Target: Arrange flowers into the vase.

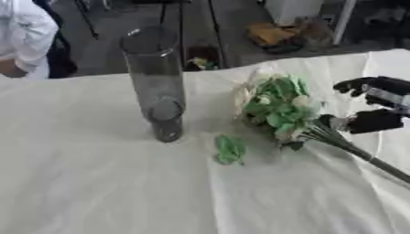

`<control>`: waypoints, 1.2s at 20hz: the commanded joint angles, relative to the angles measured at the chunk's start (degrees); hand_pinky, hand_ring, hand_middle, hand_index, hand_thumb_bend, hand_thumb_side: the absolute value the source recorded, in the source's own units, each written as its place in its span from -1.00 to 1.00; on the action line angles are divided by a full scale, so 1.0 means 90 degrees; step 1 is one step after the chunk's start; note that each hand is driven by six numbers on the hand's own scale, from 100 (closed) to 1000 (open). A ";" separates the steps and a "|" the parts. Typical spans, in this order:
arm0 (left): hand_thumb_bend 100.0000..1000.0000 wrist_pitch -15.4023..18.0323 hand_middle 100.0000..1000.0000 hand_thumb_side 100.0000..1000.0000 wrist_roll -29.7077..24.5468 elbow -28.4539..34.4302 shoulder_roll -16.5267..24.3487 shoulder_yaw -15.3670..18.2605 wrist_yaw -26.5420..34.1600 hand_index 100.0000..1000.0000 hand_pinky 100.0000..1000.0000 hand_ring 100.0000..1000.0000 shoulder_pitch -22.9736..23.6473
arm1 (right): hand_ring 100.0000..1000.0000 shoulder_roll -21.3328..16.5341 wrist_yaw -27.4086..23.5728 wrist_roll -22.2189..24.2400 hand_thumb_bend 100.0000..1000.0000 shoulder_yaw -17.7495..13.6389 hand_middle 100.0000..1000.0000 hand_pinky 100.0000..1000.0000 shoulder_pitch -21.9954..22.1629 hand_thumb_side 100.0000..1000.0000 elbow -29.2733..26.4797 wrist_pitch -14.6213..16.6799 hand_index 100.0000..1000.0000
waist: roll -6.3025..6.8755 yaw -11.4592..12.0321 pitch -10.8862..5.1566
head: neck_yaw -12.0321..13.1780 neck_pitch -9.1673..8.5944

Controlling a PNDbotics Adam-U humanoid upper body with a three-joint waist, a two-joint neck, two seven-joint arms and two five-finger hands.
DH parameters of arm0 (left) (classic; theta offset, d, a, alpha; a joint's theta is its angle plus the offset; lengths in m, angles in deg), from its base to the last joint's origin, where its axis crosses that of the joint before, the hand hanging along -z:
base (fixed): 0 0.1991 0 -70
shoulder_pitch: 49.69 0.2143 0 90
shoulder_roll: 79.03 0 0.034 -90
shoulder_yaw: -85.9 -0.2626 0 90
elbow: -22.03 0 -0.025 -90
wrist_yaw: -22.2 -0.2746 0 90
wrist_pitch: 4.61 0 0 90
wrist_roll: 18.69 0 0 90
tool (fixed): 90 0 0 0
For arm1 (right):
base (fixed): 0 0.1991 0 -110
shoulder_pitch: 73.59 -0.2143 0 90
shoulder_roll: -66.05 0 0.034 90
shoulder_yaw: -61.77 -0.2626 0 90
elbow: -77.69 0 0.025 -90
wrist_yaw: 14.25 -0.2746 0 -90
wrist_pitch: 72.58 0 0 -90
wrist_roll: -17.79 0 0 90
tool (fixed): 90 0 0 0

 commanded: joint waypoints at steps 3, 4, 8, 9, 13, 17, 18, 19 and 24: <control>-0.75 -0.0002 0.88 1.00 0.0021 0.0111 0.0073 0.0002 0.0025 0.88 0.65 0.98 -0.0101 | 0.88 -0.0002 0.0033 -0.0070 -0.38 -0.0010 0.83 0.63 0.0007 0.30 0.0102 -0.0040 0.98 | -0.0015 0.0008 -0.0074 | -0.0012 -0.0066; -0.76 -0.0004 0.88 1.00 0.0027 0.0111 0.0067 0.0006 0.0028 0.88 0.65 0.98 -0.0097 | 0.88 0.0025 0.0057 -0.0085 -0.37 -0.0010 0.83 0.63 0.0017 0.29 0.0149 -0.0043 0.98 | -0.0011 0.0013 -0.0066 | -0.0014 -0.0067; -0.77 -0.0004 0.88 1.00 0.0040 0.0111 0.0051 0.0008 0.0034 0.88 0.65 0.98 -0.0087 | 0.89 0.0094 0.0137 -0.0123 -0.36 0.0019 0.84 0.64 0.0043 0.27 0.0338 -0.0013 0.98 | 0.0010 0.0034 -0.0035 | -0.0044 -0.0077; -0.77 -0.0005 0.88 1.00 0.0042 0.0111 0.0046 0.0008 0.0037 0.88 0.65 0.98 -0.0086 | 0.89 0.0112 0.0142 -0.0123 -0.36 0.0027 0.84 0.64 0.0046 0.27 0.0377 -0.0001 0.98 | 0.0016 0.0037 -0.0028 | -0.0048 -0.0080; -0.78 -0.0008 0.88 1.00 0.0043 0.0111 0.0032 0.0000 0.0046 0.88 0.65 0.98 -0.0089 | 0.89 0.0154 0.0177 -0.0123 -0.35 0.0066 0.84 0.64 0.0051 0.25 0.0510 0.0056 0.98 | 0.0041 0.0045 -0.0001 | -0.0066 -0.0091; -0.79 -0.0006 0.88 1.00 0.0036 0.0111 0.0020 -0.0007 0.0056 0.88 0.65 0.98 -0.0086 | 0.89 0.0162 0.0216 -0.0090 -0.35 0.0101 0.84 0.64 0.0071 0.23 0.0640 0.0117 0.97 | 0.0062 0.0051 0.0023 | -0.0089 -0.0103; -0.79 -0.0007 0.88 1.00 0.0037 0.0111 0.0019 -0.0005 0.0057 0.88 0.65 0.98 -0.0082 | 0.89 0.0164 0.0219 -0.0083 -0.35 0.0102 0.83 0.63 0.0076 0.23 0.0674 0.0126 0.97 | 0.0066 0.0051 0.0029 | -0.0094 -0.0105; -0.80 -0.0008 0.88 1.00 0.0040 0.0111 0.0015 -0.0003 0.0060 0.88 0.65 0.98 -0.0079 | 0.89 0.0169 0.0217 -0.0079 -0.35 0.0101 0.83 0.63 0.0078 0.23 0.0707 0.0133 0.97 | 0.0071 0.0051 0.0034 | -0.0097 -0.0107; -0.82 -0.0015 0.88 1.00 0.0046 0.0111 0.0005 -0.0006 0.0070 0.88 0.65 0.97 -0.0078 | 0.86 0.0203 0.0171 -0.0038 -0.37 0.0133 0.82 0.62 0.0079 0.22 0.0810 0.0172 0.96 | 0.0100 0.0049 0.0051 | -0.0119 -0.0114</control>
